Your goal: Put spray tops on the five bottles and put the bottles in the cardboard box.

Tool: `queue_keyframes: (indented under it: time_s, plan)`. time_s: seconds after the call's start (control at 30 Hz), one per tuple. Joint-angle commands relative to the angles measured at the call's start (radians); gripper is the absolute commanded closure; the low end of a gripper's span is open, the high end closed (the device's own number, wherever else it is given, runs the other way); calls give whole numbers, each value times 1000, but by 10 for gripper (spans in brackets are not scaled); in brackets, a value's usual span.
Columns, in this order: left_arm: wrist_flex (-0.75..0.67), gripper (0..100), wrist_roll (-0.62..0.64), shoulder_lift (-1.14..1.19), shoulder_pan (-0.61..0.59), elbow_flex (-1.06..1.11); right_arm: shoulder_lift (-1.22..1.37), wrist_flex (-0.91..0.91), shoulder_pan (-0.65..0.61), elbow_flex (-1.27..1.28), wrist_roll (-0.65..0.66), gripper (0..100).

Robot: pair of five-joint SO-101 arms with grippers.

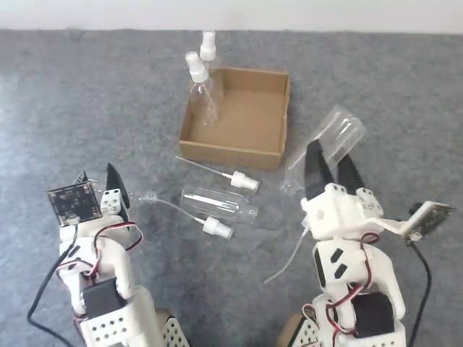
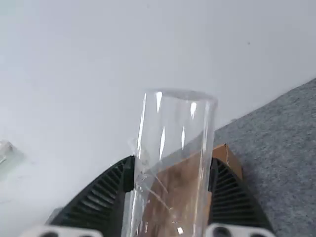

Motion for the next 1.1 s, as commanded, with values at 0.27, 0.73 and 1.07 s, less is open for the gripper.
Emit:
queue_keyframes:
  time_s: [0.27, 0.73, 1.07]
  plan:
    - [-29, 848, 11, -17, -5, -4, 99, -82, 101, -6, -9, 858]
    - [-28, 848, 9, -17, -5, -4, 645, -298, 283, -124, -212, 858]
    - [-32, 848, 9, -17, -5, 4, 788, -403, 372, -127, -290, 858]
